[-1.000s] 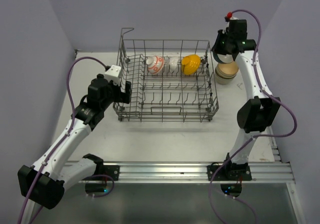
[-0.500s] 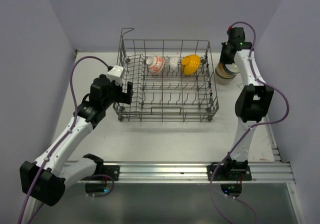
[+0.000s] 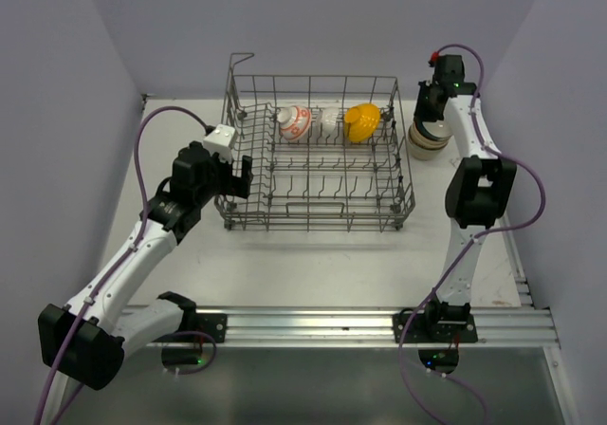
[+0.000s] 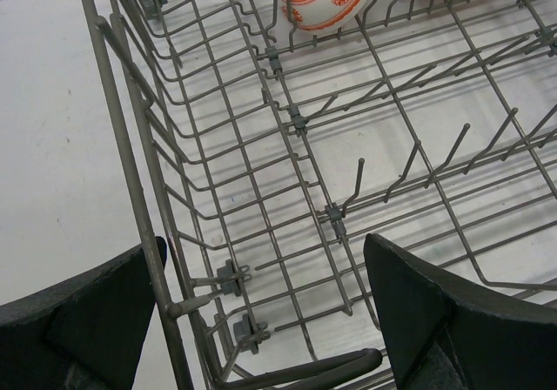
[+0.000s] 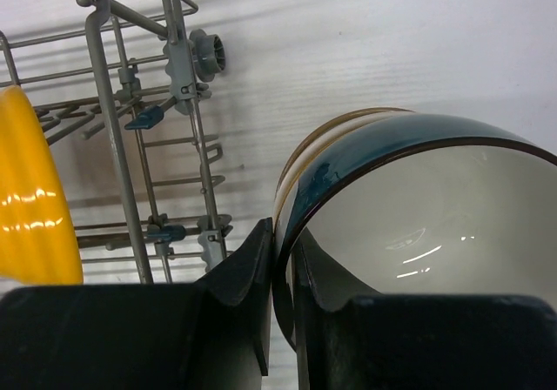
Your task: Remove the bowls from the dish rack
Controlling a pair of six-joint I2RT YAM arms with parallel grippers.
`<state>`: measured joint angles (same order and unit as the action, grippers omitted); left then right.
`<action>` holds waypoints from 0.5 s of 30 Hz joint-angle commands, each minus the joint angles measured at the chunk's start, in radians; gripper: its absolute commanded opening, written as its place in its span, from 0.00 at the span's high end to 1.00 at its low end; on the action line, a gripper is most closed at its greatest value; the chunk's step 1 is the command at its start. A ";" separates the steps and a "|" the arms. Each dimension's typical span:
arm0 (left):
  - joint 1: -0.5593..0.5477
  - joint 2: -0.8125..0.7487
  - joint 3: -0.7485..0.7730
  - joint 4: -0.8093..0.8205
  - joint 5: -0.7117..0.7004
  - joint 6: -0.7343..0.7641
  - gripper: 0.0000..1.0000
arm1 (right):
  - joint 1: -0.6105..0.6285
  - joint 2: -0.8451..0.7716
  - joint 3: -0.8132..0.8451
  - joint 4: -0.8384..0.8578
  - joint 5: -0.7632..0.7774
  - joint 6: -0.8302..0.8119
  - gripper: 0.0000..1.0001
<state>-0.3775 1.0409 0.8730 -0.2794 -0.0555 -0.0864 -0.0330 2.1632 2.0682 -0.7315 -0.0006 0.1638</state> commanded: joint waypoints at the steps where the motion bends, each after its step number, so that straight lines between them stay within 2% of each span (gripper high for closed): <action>1: 0.002 0.001 0.037 0.002 0.013 0.005 0.00 | -0.004 0.009 0.013 0.069 -0.052 0.006 1.00; 4: 0.002 0.001 0.038 0.000 0.016 0.005 0.00 | -0.004 0.021 0.033 0.046 -0.056 0.000 1.00; 10: 0.002 0.004 0.038 0.002 0.022 0.005 0.00 | -0.002 0.035 0.073 0.001 -0.053 -0.004 0.69; 13: 0.002 0.001 0.038 0.000 0.022 0.004 0.00 | -0.004 0.018 0.070 0.003 -0.070 0.006 0.63; 14: 0.002 0.002 0.038 -0.001 0.022 0.005 0.00 | -0.004 0.014 0.070 0.003 -0.073 0.011 0.57; 15: 0.002 0.002 0.038 -0.001 0.022 0.005 0.00 | -0.002 0.001 0.069 0.003 -0.076 0.016 0.55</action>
<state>-0.3775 1.0416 0.8730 -0.2794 -0.0513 -0.0864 -0.0338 2.1910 2.0998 -0.7345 -0.0456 0.1692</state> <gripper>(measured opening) 0.997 0.428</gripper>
